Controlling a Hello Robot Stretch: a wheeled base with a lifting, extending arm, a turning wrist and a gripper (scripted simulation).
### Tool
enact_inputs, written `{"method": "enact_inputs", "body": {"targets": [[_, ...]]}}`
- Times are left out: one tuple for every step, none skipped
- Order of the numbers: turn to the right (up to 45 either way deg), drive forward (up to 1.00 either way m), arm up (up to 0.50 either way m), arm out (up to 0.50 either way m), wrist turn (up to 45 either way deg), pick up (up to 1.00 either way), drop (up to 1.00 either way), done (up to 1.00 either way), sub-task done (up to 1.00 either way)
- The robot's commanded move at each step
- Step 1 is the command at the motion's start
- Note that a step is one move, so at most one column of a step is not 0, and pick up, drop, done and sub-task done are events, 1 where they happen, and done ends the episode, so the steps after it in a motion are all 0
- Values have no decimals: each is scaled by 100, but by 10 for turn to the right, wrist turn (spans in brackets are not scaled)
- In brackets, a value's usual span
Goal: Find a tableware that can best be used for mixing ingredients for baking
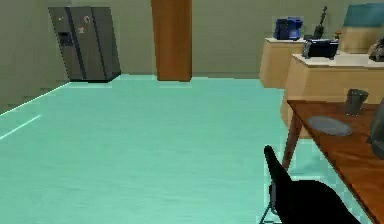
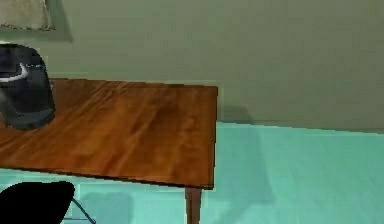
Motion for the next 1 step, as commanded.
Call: {"method": "enact_inputs", "body": {"targets": [[0, 100, 0, 0, 0, 0, 0, 0, 0]]}}
